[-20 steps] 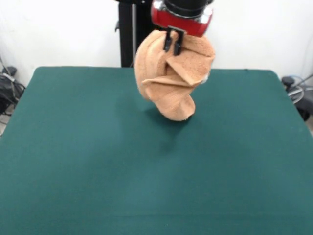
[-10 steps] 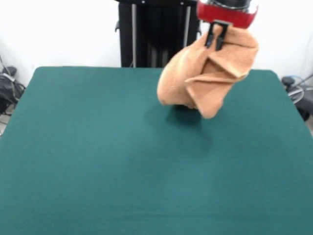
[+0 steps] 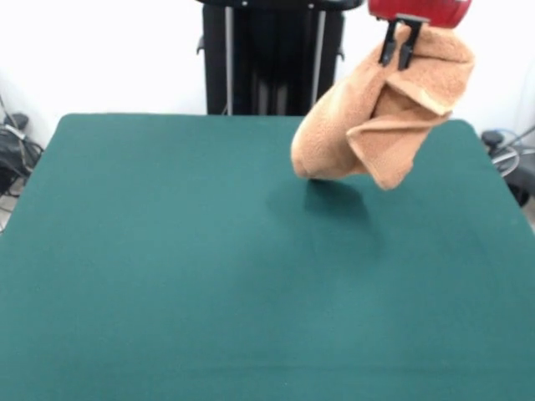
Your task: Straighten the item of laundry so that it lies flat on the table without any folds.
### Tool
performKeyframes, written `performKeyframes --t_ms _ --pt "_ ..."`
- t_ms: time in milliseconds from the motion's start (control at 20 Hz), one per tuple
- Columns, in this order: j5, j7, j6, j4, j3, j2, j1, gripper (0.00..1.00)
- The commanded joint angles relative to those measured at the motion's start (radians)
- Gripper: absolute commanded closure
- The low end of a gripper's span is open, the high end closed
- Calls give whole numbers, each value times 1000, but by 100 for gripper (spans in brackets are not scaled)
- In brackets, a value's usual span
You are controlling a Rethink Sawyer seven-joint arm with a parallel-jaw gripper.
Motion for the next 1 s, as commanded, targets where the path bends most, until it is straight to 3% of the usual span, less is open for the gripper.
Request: performKeyframes --t_ms 50,1000 --pt "59 186 -65 93 -55 6 -8 100" --pt "64 199 -83 102 -99 -31 55 100"
